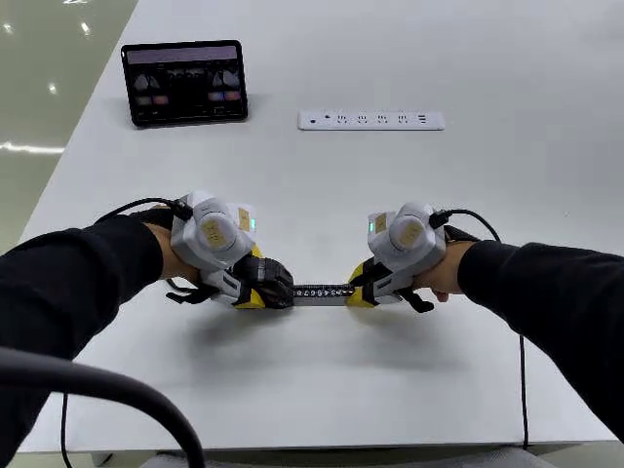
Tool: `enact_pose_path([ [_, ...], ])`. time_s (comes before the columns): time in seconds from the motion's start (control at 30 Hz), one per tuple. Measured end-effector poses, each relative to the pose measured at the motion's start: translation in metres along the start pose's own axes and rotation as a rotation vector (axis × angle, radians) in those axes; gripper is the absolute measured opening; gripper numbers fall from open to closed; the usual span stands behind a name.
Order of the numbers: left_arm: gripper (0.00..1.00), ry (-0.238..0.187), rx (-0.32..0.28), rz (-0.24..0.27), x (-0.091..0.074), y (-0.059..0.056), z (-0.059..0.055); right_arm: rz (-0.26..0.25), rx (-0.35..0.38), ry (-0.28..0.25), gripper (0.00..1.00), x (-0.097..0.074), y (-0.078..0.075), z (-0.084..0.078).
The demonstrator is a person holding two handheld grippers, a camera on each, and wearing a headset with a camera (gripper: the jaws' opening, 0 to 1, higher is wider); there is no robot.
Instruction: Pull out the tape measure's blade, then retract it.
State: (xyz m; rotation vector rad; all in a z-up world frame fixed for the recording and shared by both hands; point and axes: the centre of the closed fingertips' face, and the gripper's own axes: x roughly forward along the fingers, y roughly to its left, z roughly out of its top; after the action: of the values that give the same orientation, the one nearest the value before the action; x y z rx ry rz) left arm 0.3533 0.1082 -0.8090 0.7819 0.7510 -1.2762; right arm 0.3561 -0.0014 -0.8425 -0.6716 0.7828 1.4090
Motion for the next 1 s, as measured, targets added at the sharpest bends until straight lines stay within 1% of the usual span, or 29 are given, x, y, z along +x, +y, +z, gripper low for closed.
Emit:
enact_pose_path([
  [0.2,0.34,-0.001,0.000,0.002,0.000,0.000,0.000,-0.004,0.011,0.007,0.08,-0.006,-0.001,-0.007],
  [0.4,0.33,-0.003,0.003,0.004,0.000,0.000,0.000,-0.008,0.024,0.001,0.08,-0.010,0.000,-0.013],
  [0.57,0.34,-0.011,-0.003,0.002,0.001,0.001,0.000,-0.012,0.021,0.007,0.08,-0.013,0.000,-0.017],
  [0.83,0.34,-0.015,-0.008,0.003,0.000,0.000,0.001,-0.017,0.039,0.015,0.08,-0.022,-0.002,-0.028],
  [1.0,0.34,-0.016,-0.009,0.002,0.000,0.001,0.001,-0.016,0.043,0.021,0.08,-0.024,-0.002,-0.032],
])
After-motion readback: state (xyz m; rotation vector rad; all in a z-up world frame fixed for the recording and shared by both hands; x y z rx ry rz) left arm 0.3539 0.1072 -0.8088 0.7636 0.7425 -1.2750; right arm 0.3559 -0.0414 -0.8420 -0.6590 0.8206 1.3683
